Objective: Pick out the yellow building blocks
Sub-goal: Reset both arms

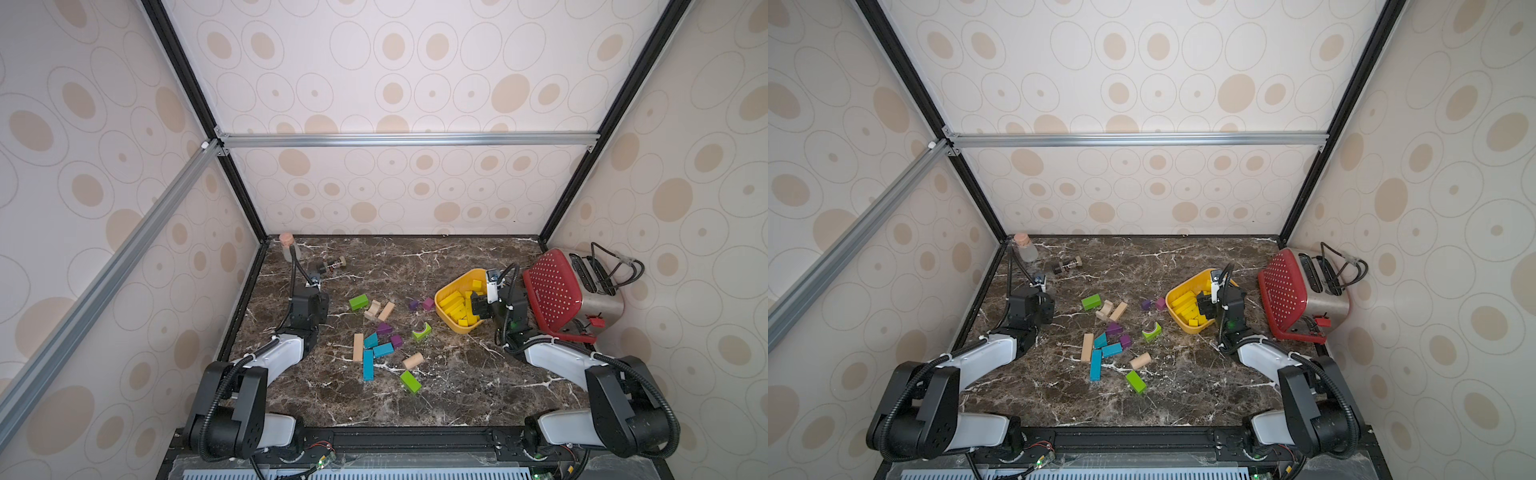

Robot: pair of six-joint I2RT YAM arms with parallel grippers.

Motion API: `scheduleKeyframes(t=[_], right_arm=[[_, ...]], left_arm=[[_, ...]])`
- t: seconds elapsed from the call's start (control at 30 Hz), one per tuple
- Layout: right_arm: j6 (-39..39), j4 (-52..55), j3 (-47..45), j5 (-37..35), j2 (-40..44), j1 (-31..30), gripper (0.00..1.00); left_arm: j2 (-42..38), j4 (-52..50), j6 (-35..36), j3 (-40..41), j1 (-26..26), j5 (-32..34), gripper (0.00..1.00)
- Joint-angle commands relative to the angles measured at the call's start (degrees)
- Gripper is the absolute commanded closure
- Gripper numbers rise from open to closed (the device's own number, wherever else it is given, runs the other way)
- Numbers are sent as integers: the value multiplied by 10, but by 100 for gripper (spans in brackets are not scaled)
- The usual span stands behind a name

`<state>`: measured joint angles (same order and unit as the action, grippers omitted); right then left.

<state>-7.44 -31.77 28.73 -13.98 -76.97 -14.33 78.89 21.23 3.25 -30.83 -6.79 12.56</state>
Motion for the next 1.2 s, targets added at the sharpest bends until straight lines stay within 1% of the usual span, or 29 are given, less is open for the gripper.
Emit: scheduleKeyframes(t=[0.0,0.07,0.1,0.13,0.17,0.2,0.27,0.37,0.4,0.43,0.47,0.5,0.53,0.57,0.6,0.63,0.67,0.73,0.77,0.83,1.17], right_arm=[[-32,-90,-58,36,0,19,10],[-8,-111,-74,94,-15,55,10],[4,-146,-87,125,-30,75,10],[16,-196,-105,138,-44,89,10],[26,-229,-117,147,-52,100,10],[33,-236,-123,162,-54,109,10],[33,-234,-125,176,-55,115,10],[26,-284,-129,189,-103,115,10],[30,-313,-127,181,-121,114,10],[36,-309,-124,166,-122,115,10],[43,-271,-114,144,-109,114,9],[53,-217,-102,127,-96,115,9],[58,-202,-89,111,-100,114,9],[68,-203,-78,86,-113,115,9],[78,-190,-68,62,-117,114,9],[84,-164,-57,46,-115,115,8],[85,-140,-51,46,-108,114,7],[83,-159,-54,45,-115,114,5],[82,-164,-56,46,-115,113,1],[85,-145,-52,46,-109,113,0],[83,-148,-53,46,-110,113,0]], left_arm=[[27,101,0,11,28,-76,44],[37,72,-9,-10,54,-121,44],[44,73,-14,-14,65,-139,44],[45,73,-14,-15,73,-155,44],[46,90,-6,-7,77,-177,44],[49,141,3,16,79,-195,44],[44,184,1,45,82,-196,42],[37,257,-1,88,83,-188,39],[43,287,-4,100,83,-180,36],[49,299,-7,104,83,-171,33],[60,306,-13,102,83,-155,27],[80,311,-18,95,83,-141,23],[96,320,-27,85,83,-123,21],[94,283,-40,71,83,-89,12],[88,243,-52,56,83,-60,1],[94,265,-54,61,83,-55,1],[96,269,-54,62,83,-54,1],[92,257,-54,59,83,-54,1],[93,262,-54,60,83,-54,1],[91,259,-54,60,83,-54,1],[92,259,-54,61,82,-54,1]])
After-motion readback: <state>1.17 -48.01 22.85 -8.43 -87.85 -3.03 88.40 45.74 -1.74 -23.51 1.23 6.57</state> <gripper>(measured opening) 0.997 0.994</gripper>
